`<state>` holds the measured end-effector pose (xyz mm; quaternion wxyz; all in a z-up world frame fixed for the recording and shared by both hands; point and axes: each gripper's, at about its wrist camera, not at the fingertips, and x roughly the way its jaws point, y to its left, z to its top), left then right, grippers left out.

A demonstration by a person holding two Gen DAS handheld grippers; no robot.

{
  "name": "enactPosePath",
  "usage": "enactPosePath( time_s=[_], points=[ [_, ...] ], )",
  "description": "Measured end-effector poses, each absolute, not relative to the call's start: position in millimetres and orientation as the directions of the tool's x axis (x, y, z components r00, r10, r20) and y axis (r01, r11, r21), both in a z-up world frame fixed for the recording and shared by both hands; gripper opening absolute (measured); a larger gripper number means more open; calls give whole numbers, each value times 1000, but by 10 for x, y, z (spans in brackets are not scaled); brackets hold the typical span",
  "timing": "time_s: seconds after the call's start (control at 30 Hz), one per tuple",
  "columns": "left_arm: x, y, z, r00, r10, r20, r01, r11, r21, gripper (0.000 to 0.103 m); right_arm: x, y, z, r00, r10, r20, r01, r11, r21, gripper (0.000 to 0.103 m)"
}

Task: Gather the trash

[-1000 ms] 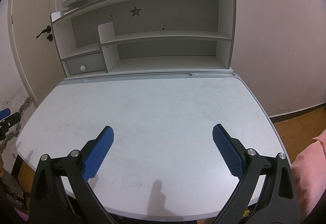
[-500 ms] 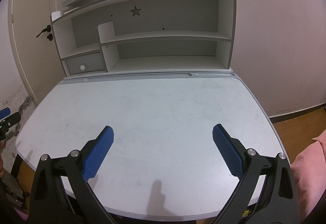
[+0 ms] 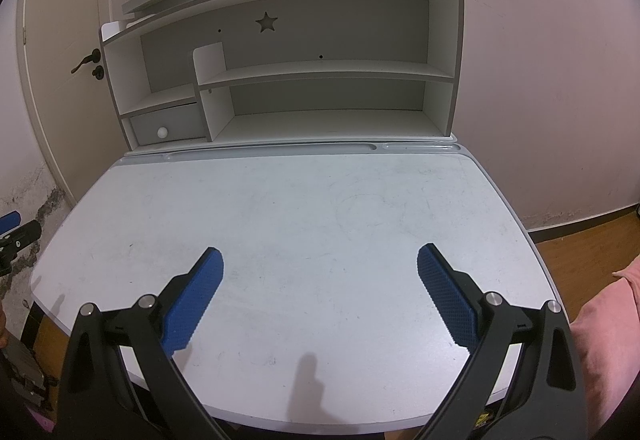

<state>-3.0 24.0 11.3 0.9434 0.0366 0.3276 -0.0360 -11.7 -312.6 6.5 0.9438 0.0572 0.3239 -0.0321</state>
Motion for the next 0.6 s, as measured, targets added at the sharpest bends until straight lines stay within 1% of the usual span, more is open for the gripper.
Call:
enactPosePath(
  time_s=[0.6],
  points=[
    [-15, 203, 110, 787, -55, -614, 110, 993, 52, 96, -122, -3128, 62, 788, -22, -615, 95, 992, 87, 94]
  ],
)
